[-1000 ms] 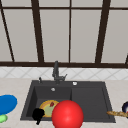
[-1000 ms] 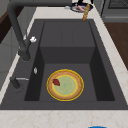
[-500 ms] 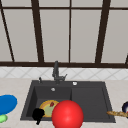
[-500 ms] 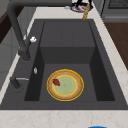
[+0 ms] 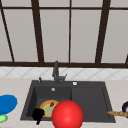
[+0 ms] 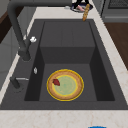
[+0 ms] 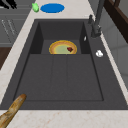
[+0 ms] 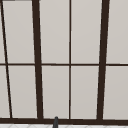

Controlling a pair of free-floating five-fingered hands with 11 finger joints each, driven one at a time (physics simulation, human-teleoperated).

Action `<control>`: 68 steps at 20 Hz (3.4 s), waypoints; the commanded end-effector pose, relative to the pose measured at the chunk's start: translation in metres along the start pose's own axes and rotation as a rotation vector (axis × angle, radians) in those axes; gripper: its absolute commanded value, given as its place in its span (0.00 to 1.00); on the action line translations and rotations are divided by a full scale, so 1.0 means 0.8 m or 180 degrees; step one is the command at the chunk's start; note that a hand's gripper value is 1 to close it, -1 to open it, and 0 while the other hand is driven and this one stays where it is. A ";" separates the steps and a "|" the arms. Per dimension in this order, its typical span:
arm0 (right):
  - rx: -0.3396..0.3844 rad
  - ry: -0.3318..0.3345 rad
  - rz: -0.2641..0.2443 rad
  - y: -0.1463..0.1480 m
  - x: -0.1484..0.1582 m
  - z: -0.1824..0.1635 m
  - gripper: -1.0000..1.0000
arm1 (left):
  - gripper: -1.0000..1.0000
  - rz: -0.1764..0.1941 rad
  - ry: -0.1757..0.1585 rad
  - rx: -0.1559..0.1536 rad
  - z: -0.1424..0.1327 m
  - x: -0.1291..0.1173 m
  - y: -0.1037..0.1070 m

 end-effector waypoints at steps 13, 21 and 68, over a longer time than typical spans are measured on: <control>-0.0697 -0.0098 -0.0076 -0.002 -0.008 -0.016 1.00 | 0.50 0.0000 0.0000 0.0000 0.000 0.000 0.000; -0.0877 0.0072 -0.0192 -0.028 0.012 0.004 1.00 | 0.50 0.0000 0.0000 0.0000 0.000 0.000 0.000; -0.0755 0.0309 0.0007 -0.201 0.418 -0.006 1.00 | 0.50 0.0000 0.0000 0.0000 0.000 0.000 0.000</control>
